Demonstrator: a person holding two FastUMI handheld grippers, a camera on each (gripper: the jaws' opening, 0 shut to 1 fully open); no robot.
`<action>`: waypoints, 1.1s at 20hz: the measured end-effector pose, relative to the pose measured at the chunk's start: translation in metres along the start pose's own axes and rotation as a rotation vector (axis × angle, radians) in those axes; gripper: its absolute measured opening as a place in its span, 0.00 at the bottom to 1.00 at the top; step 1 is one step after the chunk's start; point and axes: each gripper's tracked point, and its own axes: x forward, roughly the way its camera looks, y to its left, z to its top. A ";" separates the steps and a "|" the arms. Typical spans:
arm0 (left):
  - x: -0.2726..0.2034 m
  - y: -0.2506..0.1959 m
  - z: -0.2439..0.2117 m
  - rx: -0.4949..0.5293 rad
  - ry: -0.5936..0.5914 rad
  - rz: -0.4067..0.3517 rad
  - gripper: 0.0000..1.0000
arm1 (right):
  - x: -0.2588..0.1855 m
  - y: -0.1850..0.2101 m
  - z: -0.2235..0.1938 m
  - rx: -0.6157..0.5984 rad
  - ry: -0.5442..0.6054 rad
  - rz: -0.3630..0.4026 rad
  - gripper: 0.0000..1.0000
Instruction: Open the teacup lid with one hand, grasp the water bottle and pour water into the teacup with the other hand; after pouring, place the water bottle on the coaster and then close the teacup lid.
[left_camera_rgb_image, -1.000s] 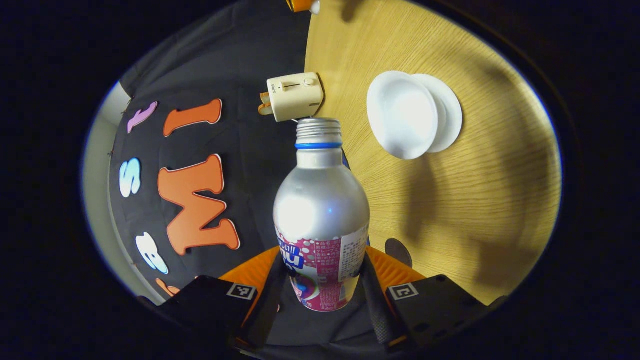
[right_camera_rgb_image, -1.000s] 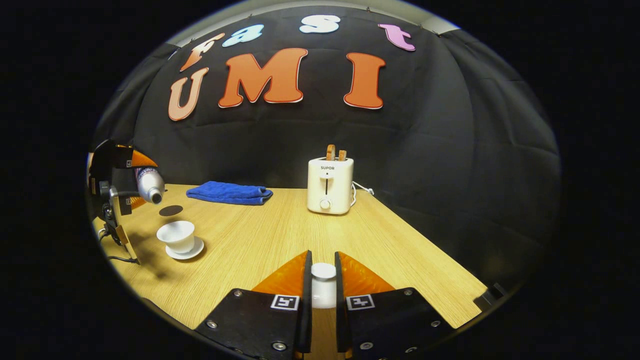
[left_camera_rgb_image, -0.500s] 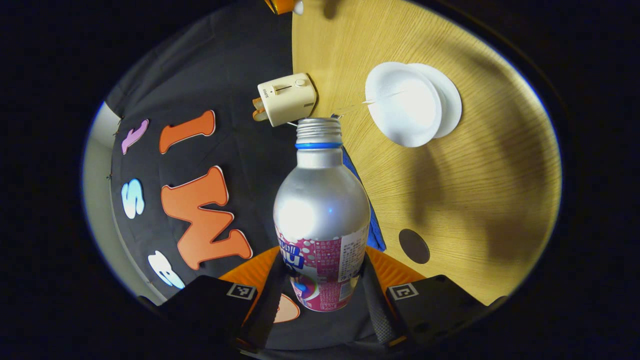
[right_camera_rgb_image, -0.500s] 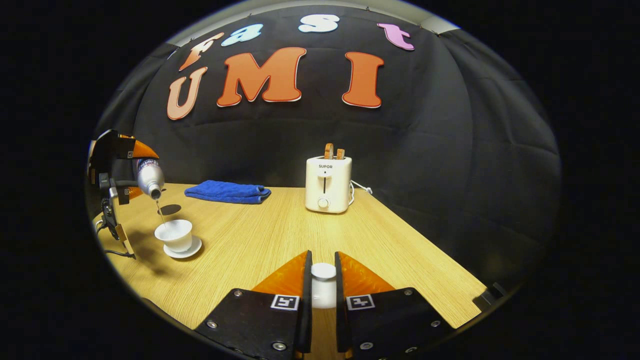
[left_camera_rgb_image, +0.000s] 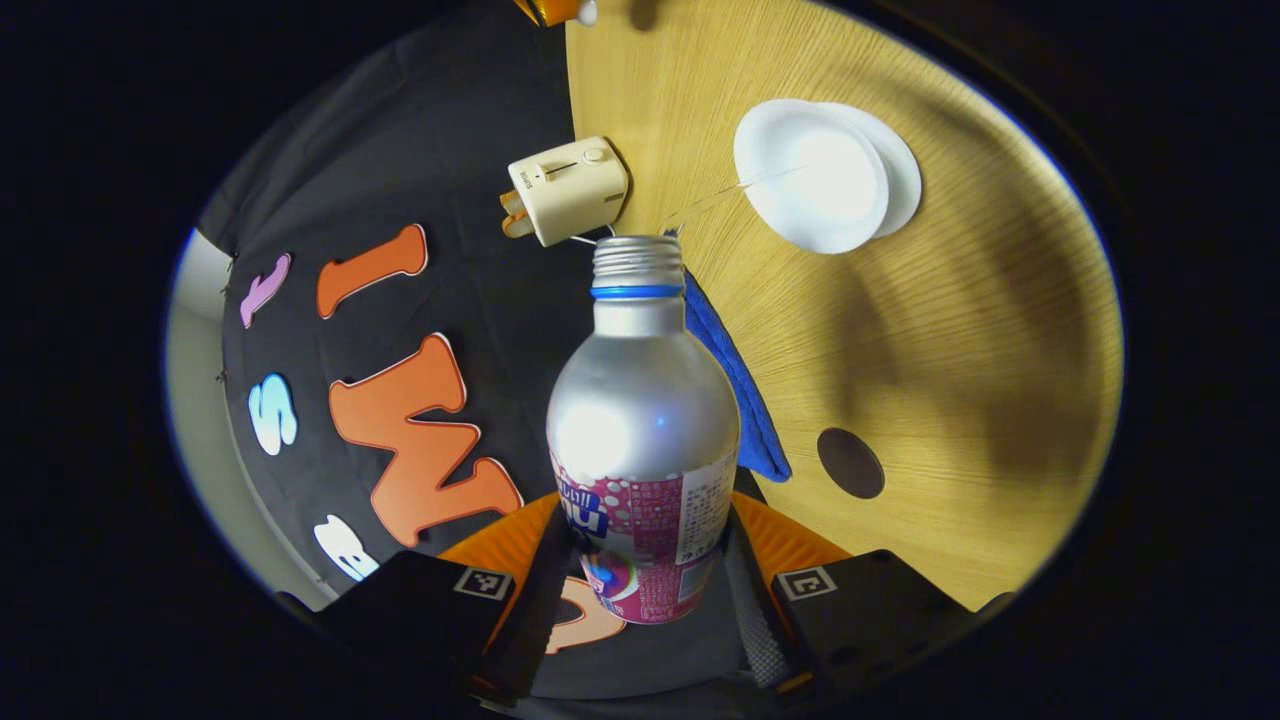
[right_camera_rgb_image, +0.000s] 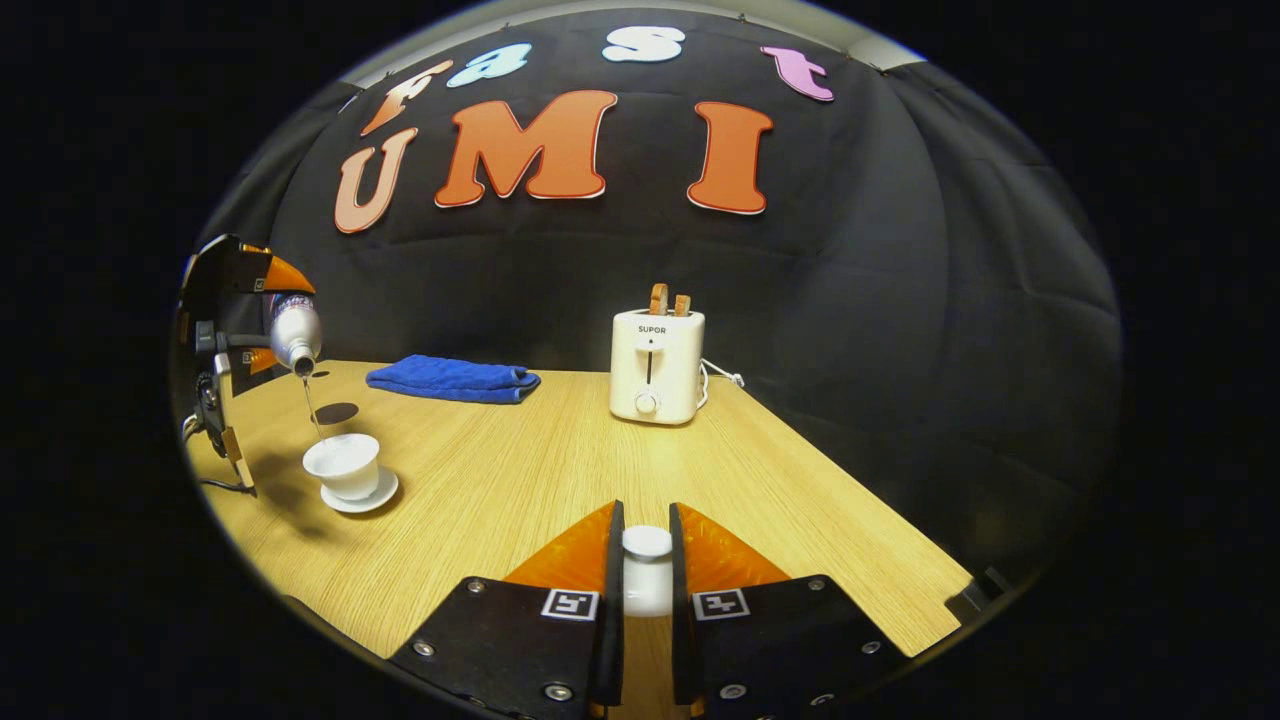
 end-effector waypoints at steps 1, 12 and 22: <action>0.000 0.000 -0.001 0.015 0.004 -0.001 0.81 | 0.000 0.000 0.000 0.001 -0.003 0.002 0.20; 0.004 0.017 -0.010 0.113 0.031 0.039 0.81 | 0.003 -0.007 0.000 0.005 -0.003 -0.001 0.20; 0.000 0.020 -0.016 0.145 0.054 0.027 0.79 | 0.004 0.001 0.001 -0.006 -0.001 0.013 0.20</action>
